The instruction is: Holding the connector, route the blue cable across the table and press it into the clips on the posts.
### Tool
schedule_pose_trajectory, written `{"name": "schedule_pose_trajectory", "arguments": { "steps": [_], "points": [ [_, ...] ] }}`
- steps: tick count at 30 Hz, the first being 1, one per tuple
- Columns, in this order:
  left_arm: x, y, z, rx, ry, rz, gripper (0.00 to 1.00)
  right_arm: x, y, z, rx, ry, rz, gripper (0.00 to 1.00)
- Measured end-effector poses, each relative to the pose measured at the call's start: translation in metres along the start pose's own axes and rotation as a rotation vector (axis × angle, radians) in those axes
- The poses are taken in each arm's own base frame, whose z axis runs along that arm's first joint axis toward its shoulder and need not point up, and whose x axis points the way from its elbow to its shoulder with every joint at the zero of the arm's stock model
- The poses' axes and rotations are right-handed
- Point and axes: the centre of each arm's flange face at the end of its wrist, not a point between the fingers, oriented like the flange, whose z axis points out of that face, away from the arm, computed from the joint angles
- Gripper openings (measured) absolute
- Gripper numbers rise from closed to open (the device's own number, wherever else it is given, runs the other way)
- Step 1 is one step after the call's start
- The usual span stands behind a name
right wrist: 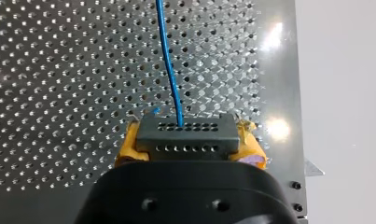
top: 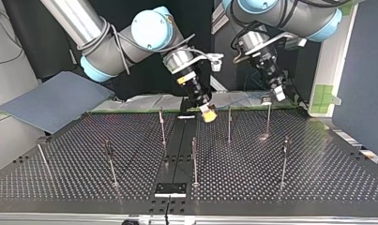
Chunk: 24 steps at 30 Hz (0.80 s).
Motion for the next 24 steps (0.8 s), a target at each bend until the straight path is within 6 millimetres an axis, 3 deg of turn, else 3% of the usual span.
{"name": "schedule_pose_trajectory", "arguments": {
  "steps": [10,24],
  "points": [
    [-0.017,-0.010,0.032,0.005,-0.031,-0.014,0.00,-0.004,0.003,0.021,0.014,-0.010,0.015,0.00],
    [0.001,0.004,0.085,0.008,-0.027,0.017,0.00,-0.023,0.004,0.060,0.033,-0.019,0.026,0.00]
  ]
}}
